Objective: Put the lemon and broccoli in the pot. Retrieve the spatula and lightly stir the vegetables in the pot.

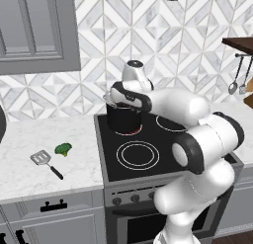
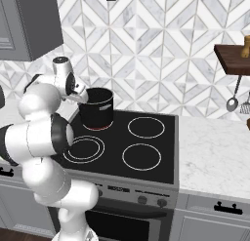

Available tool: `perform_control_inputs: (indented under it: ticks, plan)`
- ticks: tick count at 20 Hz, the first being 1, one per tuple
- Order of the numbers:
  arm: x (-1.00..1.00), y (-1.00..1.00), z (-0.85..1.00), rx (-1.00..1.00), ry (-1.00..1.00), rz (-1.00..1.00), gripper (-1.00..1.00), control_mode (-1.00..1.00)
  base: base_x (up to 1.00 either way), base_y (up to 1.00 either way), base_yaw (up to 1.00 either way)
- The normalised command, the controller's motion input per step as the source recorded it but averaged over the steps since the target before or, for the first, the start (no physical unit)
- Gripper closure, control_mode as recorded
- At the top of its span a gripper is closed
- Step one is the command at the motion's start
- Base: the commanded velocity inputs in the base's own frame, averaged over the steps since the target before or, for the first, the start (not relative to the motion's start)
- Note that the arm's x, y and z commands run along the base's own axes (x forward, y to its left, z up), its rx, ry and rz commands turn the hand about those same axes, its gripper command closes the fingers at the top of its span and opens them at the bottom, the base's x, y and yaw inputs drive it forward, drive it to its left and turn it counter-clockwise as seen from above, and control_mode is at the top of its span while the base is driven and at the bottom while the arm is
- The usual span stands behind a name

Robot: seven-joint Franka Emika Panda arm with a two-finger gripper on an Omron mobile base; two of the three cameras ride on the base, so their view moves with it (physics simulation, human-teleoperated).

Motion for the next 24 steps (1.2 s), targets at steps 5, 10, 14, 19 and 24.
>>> perform_control_inputs:
  ticks: [5,10,14,19,24]
  plan:
    - [-0.78,0.56,0.00,0.20,0.00,-0.03,-1.00,-1.00,0.00,0.00,0.00]
    - [-0.55,0.55,0.00,0.31,0.01,-0.09,-1.00,-1.00,0.00,0.00,0.00]
    - [-0.36,0.50,0.00,0.30,0.00,-0.09,-1.00,-1.00,0.00,0.00,0.00]
    - [-0.05,0.58,0.00,0.06,0.08,-0.06,-1.00,-1.00,0.00,0.00,0.00]
    - [0.00,0.46,0.00,0.00,0.19,-0.01,-1.00,-1.00,0.00,0.00,0.00]
